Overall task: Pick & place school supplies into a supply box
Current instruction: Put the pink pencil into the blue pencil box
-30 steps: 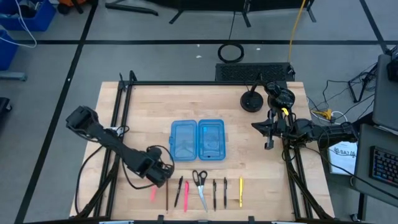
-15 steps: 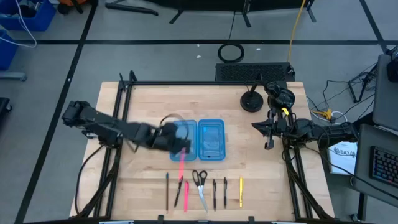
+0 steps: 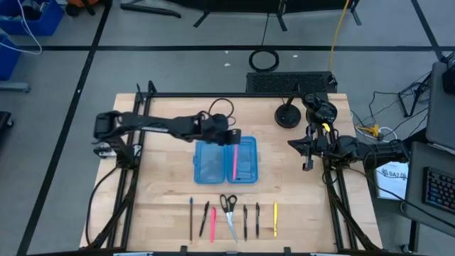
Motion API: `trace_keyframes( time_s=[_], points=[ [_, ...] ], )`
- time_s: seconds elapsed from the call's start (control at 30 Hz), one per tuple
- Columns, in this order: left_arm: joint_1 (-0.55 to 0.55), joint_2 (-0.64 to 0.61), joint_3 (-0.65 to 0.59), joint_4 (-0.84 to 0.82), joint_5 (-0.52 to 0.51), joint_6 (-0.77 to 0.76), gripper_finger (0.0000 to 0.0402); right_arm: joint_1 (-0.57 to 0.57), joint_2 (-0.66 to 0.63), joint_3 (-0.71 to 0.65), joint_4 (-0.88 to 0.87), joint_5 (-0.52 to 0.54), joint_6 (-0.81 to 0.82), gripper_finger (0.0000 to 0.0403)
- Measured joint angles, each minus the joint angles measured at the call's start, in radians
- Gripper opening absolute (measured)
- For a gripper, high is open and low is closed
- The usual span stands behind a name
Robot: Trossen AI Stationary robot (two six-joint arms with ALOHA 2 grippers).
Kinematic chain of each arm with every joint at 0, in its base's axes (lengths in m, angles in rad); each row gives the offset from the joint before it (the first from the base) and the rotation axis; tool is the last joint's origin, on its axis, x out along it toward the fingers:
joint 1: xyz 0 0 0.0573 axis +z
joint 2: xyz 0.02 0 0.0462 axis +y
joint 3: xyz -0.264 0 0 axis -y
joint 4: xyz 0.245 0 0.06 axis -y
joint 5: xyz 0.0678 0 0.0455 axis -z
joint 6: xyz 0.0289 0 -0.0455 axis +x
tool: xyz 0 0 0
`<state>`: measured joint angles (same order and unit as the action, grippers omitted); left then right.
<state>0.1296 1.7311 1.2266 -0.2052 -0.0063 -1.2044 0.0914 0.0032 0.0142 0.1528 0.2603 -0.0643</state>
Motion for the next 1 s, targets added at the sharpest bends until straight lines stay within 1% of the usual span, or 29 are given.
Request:
trace_keyframes(
  time_s=[0.07, 0.2, 0.37, 0.7, 0.87, 1.0],
  points=[
    [0.013, 0.049, 0.014, 0.051, 0.036, 0.008, 0.0016, 0.000, 0.000, 0.000, 0.000, 0.000, 0.000, 0.0000],
    [0.019, 0.120, 0.045, 0.032, 0.060, 0.022, 0.0015, 0.000, 0.005, 0.000, -0.003, -0.002, 0.020, 0.0000],
    [0.028, 0.176, 0.058, 0.016, 0.062, 0.018, 0.0018, 0.000, 0.013, 0.000, 0.001, -0.002, 0.034, 0.0000],
    [0.041, 0.183, 0.058, -0.041, 0.030, 0.024, 0.0017, 0.000, 0.021, 0.000, 0.000, -0.002, 0.042, 0.0000],
    [0.031, 0.183, 0.058, -0.100, -0.037, 0.023, 0.0018, 0.000, 0.021, 0.000, 0.001, -0.002, 0.046, 0.0000],
    [0.030, 0.183, 0.058, -0.113, -0.050, 0.025, 0.0015, 0.000, 0.021, 0.000, 0.000, -0.002, 0.045, 0.0000]
  ],
)
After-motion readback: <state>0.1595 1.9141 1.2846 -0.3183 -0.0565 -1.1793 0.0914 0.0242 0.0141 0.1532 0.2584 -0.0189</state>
